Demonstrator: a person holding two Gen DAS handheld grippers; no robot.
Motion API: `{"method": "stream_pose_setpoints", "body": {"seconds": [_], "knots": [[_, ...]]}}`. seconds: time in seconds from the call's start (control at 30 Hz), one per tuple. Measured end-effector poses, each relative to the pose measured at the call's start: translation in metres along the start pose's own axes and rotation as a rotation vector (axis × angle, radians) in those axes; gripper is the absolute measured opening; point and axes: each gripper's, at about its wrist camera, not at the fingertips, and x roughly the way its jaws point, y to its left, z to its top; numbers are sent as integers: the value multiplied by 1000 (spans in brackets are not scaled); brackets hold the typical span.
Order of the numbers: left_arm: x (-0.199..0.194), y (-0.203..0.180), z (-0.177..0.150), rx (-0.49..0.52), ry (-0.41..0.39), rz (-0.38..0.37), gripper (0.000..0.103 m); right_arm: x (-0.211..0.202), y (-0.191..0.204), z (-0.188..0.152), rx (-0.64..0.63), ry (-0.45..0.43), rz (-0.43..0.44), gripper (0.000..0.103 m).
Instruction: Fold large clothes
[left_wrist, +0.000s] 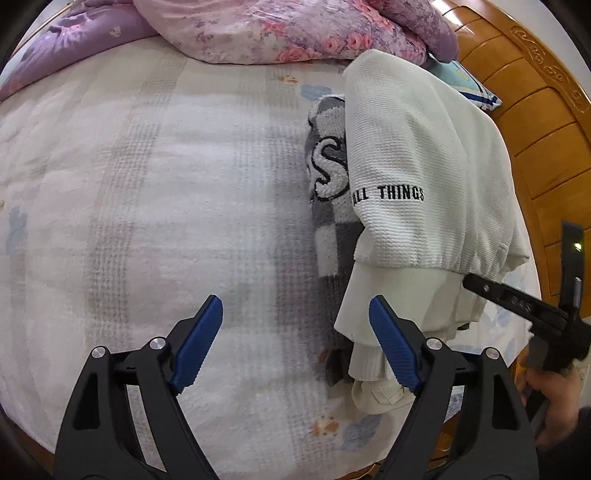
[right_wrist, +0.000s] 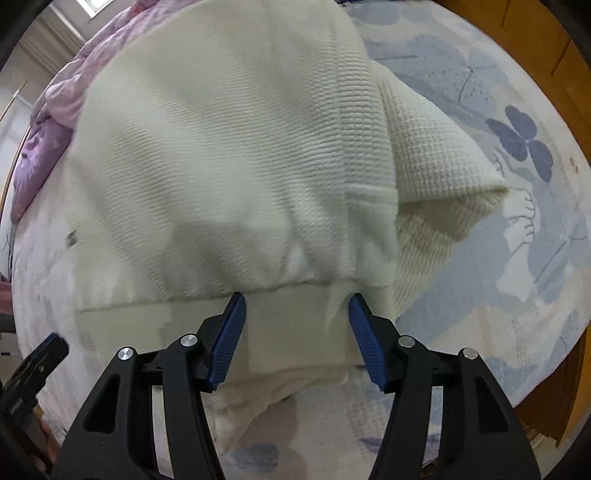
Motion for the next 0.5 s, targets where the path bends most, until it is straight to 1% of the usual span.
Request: {"method": "stream_pose_setpoints", "body": {"seconds": [0.1,0.17,0.23,0.3,0.4,0.5], "knots": [[-9,4,-1,-20,-2,-5,84,-17,11,-10,-4,-18,13,56],[-18,2,-2,-7,-6,-3,84,-33,22,-19,-13,-43,30,56],[-28,1,-2,7,-16,-1,84,-50,36,-28,-27,-69,28,58],[-44,-1,-3,24,-31,-12,84,-68,49,-36,-40,-91,48,61],[-73,-2,-4,44,-63,-21,84,-100,76,-47,-73,-137,35,63],[-110,-2,-8,75,-107,-37,85,-135,99,-61,-89,-192,34,65]]}}
